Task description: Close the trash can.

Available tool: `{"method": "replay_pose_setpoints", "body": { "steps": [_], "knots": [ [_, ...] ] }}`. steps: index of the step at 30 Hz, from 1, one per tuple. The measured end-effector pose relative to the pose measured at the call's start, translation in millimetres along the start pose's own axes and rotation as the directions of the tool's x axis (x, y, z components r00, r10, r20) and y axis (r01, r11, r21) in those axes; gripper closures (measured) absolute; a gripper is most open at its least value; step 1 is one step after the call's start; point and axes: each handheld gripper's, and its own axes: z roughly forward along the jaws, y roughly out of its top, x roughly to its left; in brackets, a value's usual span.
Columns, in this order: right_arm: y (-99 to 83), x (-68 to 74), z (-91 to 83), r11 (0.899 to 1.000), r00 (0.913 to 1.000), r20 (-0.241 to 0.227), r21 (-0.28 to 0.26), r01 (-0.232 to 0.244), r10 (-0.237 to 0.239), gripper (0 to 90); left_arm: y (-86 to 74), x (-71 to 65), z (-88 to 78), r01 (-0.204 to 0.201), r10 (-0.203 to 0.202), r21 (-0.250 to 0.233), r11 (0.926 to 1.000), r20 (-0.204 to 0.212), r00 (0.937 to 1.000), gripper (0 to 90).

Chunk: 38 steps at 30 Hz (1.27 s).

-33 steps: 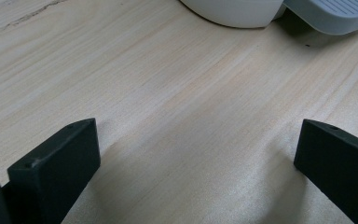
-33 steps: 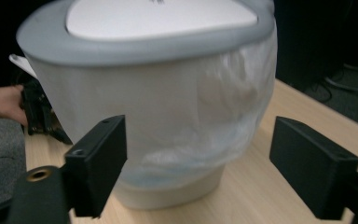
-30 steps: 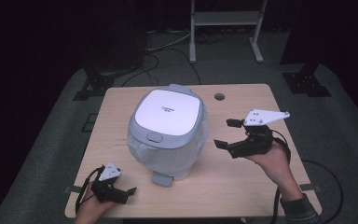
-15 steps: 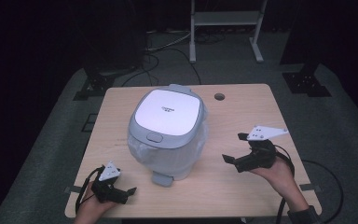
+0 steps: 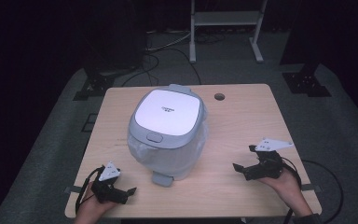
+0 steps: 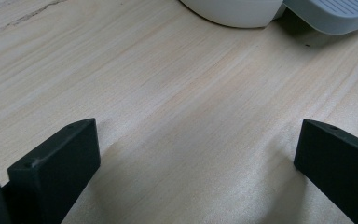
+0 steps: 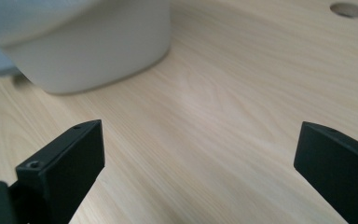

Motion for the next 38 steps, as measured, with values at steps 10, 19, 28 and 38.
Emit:
{"method": "replay_pose_setpoints", "body": {
  "steps": [10, 19, 28, 38],
  "knots": [
    [-26.6, -7.2, 4.1, 0.998, 0.9998, 0.022, 0.065, -0.005, 0.003, 0.9, -0.2, -0.2, -0.2, 0.002, -0.002, 0.000, 1.0000, 0.000, 1.0000, 0.0],
    [-49.6, -12.4, 10.6, 0.988, 0.9977, 0.068, 0.157, -0.006, -0.005, 0.9, -0.2, -0.2, -0.2, 0.002, -0.002, 0.000, 1.0000, 0.000, 1.0000, 0.0],
    [-56.2, -15.5, 16.2, 0.982, 0.9963, 0.085, 0.188, -0.006, -0.010, 0.3, -0.2, -0.3, -0.2, 0.002, -0.002, 0.000, 1.0000, 0.000, 1.0000, 0.0],
    [-58.7, -16.3, 16.5, 0.987, 0.9967, 0.080, 0.162, 0.000, -0.013, 0.3, -0.2, -0.3, -0.2, 0.002, -0.002, 0.000, 1.0000, 0.000, 1.0000, 0.0]
  ]
}}
